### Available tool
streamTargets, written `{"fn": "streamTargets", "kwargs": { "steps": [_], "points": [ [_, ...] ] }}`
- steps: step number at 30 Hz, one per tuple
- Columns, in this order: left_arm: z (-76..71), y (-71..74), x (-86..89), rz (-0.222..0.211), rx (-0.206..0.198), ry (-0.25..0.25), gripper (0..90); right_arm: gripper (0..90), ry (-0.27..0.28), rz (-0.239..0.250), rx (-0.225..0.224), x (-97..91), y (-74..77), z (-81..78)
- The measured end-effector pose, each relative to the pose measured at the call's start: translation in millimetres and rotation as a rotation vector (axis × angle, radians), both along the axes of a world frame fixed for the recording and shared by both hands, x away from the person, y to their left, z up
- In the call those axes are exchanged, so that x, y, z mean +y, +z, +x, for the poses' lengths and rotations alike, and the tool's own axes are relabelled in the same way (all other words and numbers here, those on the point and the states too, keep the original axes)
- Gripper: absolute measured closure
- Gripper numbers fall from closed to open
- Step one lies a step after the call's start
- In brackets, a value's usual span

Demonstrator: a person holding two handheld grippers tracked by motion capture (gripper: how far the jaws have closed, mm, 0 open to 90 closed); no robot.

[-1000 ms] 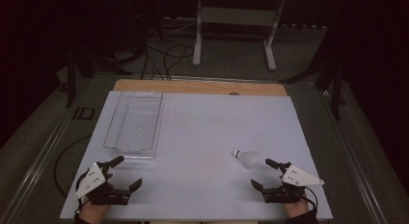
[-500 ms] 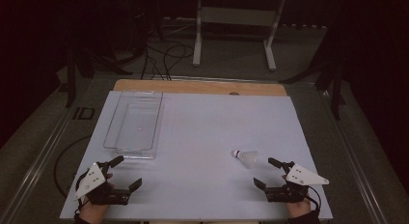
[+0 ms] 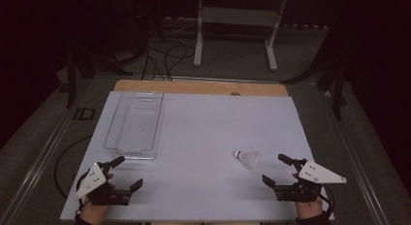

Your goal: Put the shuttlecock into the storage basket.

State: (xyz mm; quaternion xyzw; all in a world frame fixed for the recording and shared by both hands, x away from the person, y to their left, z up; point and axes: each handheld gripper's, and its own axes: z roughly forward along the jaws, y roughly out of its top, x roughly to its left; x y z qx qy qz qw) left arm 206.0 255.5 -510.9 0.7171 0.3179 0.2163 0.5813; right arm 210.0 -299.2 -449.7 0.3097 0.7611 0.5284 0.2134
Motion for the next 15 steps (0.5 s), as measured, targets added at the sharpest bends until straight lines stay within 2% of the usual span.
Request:
{"fn": "streamTargets", "kwargs": {
  "steps": [8, 15],
  "points": [
    [0.1, 0.3, -1.6, 0.009, -0.004, -0.004, 0.2, 10.6, -0.032, -0.007, 0.016, -2.2, 18.9, 4.4],
    [0.6, 0.2, -1.6, 0.006, -0.001, -0.005, 0.2, 9.9, -0.055, -0.049, 0.022, -2.1, 32.7, 10.6]
  ]
}}
